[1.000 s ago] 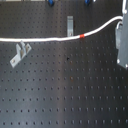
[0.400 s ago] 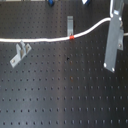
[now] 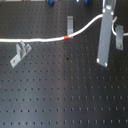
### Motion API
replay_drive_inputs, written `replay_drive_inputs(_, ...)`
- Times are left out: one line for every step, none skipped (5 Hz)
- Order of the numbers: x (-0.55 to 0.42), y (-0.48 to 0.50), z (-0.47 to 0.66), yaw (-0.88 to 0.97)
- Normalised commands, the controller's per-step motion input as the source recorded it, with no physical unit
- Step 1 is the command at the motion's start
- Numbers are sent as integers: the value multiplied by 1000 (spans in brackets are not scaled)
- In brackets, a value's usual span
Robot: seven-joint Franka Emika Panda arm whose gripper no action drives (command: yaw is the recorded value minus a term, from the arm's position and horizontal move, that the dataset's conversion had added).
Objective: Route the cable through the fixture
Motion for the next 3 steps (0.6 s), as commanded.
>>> replay_drive_inputs(-590,-143,21,-14)
replay_drive_inputs(-469,-53,28,0)
replay_drive_inputs(-85,33,2,31)
